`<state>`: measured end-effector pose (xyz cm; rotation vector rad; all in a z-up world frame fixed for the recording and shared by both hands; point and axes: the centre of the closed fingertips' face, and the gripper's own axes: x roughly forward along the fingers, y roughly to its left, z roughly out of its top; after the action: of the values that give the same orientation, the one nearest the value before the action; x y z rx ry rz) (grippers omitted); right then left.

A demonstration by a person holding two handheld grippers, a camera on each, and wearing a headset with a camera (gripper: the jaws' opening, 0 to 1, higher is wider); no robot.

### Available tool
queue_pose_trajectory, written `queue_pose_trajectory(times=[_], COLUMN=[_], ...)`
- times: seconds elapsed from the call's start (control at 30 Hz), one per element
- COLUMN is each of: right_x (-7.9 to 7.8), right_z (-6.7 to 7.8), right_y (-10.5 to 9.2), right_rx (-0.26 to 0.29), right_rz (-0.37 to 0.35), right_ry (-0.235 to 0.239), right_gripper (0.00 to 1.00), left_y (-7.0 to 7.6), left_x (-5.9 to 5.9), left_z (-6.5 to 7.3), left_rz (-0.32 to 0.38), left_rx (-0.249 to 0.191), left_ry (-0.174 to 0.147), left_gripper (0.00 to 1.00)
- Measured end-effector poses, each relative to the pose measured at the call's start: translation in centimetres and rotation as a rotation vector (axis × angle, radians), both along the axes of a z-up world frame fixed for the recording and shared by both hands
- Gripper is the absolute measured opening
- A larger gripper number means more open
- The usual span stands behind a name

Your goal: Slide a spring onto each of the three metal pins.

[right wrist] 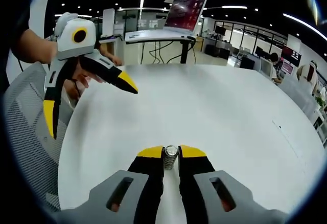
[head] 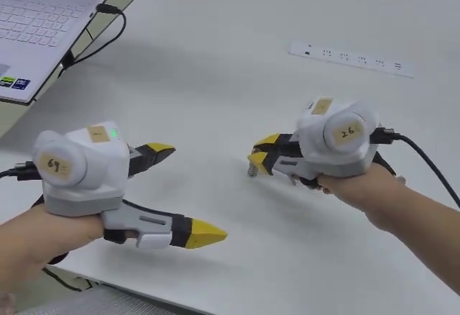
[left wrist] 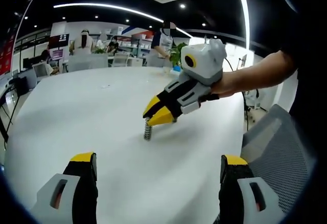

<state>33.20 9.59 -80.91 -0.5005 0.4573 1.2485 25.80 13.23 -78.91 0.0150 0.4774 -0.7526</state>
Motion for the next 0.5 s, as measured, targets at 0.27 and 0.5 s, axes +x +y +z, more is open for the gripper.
queue_pose_trajectory(times=[0.27, 0.5], right_x=[-0.41, -0.63], right_z=[-0.14, 0.29], right_y=[0.07, -0.17], right_rx=[-0.001, -0.004], right_rz=[0.030, 0.051], right_ry=[0.005, -0.006], right_gripper=[0.09, 0.15], left_y=[0.10, -0.20], left_x=[0.26, 0.36], left_z=[-0.09, 0.11], left_rz=[0.000, -0.012], left_rx=[-0.001, 0.002], left_ry=[0.001, -0.001], left_gripper=[0.98, 0.98])
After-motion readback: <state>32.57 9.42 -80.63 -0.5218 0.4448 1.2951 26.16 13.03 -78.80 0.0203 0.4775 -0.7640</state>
